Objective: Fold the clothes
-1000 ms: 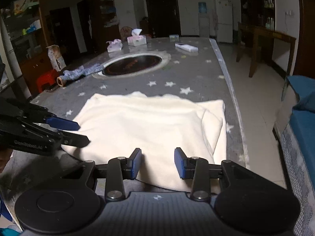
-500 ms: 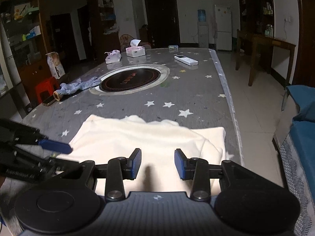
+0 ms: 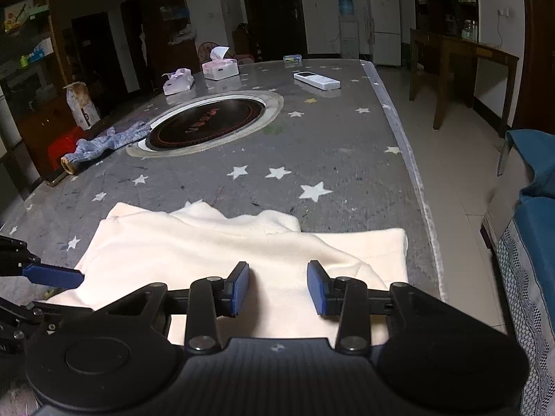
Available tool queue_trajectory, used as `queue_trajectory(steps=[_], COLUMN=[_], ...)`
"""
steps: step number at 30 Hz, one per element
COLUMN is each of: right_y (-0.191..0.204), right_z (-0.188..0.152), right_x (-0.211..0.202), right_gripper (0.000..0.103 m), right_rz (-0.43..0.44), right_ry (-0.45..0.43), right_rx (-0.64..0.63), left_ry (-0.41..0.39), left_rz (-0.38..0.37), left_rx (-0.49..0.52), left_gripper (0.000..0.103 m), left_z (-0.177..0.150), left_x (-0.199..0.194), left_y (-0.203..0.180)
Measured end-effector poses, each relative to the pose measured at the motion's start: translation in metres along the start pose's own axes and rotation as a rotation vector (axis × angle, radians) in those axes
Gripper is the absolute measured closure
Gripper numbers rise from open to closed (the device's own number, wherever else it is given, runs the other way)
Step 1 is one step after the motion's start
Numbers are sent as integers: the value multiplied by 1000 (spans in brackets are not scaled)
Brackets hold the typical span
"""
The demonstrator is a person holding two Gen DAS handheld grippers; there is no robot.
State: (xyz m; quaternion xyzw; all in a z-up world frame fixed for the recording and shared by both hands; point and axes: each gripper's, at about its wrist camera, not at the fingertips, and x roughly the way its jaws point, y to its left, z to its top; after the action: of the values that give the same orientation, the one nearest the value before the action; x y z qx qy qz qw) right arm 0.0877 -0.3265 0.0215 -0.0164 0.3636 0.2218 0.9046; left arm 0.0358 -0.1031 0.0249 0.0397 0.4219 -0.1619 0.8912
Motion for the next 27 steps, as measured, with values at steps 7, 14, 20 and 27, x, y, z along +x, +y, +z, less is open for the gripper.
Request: queue_trajectory(steps=[7,14,20,27], right_y=[-3,4,9,10], right_z=[13,20,23,22], right_x=[12,17,26,16], right_gripper=[66,66,65,64], right_rz=[-12,-39,-58,-68], right_ry=[4,-1,2,1], right_rx=[18,26,-1,-10], left_ry=[6,12,15,15], left_rz=[5,-6,-2,7], left_rx=[0,-18,-21,-25], left_gripper=[53,53,52,42], left_z=[5,8,9,10], left_x=[5,7,8,8], left_y=[2,6,5,1])
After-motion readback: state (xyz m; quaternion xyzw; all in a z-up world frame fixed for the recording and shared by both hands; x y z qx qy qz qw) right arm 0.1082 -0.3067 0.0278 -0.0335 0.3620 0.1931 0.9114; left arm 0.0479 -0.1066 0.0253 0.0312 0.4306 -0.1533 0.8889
